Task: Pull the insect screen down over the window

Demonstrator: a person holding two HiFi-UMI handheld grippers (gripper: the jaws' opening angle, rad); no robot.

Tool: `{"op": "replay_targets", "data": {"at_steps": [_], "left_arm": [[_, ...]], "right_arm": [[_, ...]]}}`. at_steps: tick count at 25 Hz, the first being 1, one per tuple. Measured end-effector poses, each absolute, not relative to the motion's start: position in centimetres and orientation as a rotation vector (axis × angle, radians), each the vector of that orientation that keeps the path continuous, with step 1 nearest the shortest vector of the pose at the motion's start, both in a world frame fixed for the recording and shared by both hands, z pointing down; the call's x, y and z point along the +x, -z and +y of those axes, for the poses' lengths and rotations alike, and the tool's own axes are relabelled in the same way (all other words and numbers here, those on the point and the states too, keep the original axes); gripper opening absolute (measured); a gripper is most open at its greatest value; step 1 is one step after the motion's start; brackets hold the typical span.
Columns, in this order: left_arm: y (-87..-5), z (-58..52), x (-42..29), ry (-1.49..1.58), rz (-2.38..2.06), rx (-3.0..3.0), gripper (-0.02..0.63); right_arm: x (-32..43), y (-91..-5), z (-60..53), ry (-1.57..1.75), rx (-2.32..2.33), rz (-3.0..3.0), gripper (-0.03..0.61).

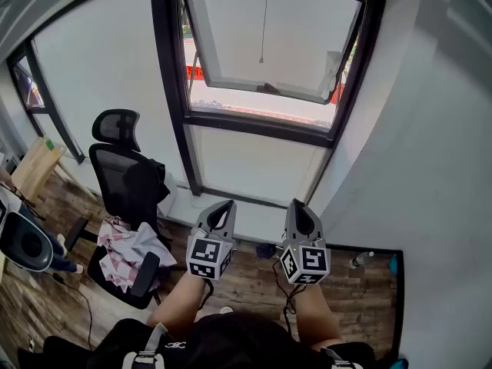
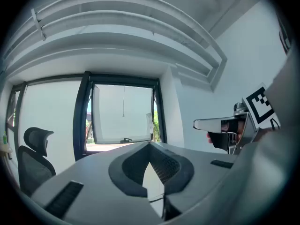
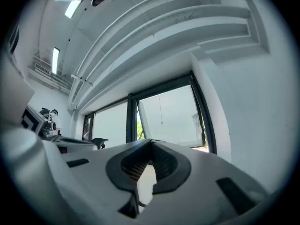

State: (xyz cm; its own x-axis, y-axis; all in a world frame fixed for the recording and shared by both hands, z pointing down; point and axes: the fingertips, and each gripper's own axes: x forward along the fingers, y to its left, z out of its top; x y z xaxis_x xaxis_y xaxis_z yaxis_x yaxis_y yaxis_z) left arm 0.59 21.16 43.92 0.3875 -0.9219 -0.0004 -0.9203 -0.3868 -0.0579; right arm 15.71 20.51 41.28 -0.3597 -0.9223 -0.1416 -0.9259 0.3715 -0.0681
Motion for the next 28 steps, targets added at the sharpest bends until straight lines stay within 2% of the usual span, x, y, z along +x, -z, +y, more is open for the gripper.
{"op": "replay_targets", "data": {"at_steps": [28], "left_arm": [[-43.0,18.8,-7.6,-0.066,1.673,-2.581,0.008]], "right_arm": [[7.3,-42.7,19.6,-0.184,-1.726,2.496,0.006]]}}
